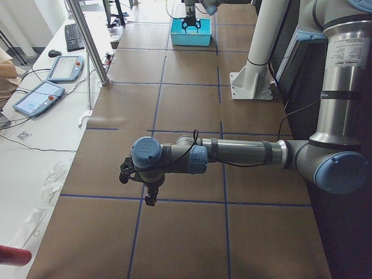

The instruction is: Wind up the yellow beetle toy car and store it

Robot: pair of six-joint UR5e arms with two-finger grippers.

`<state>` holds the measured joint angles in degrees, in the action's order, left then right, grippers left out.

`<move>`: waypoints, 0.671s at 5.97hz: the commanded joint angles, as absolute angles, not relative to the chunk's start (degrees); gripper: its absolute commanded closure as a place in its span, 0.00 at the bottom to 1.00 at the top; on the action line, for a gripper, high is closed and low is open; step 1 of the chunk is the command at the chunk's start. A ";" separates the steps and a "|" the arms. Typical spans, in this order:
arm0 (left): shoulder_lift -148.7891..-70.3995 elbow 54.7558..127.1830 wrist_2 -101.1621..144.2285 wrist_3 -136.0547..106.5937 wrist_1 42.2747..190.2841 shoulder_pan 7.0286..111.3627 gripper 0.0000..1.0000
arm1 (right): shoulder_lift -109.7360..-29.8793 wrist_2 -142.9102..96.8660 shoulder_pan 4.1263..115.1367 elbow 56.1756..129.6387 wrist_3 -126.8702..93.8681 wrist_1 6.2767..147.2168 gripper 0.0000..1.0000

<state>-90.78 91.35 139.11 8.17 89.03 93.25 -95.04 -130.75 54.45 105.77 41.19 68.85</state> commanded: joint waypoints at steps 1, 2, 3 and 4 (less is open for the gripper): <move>-90.79 91.41 139.13 8.17 89.03 93.25 0.00 | -95.53 -137.43 65.42 107.14 40.87 69.17 0.00; -90.88 91.67 139.13 8.17 89.03 93.25 0.00 | -95.54 -141.20 73.40 107.14 40.70 71.61 0.00; -90.79 91.58 139.13 8.17 89.03 93.25 0.00 | -95.28 -142.46 80.87 110.45 40.52 80.85 0.00; -90.88 91.50 139.13 8.17 89.03 93.25 0.00 | -94.49 -142.12 85.12 113.09 38.17 90.08 0.00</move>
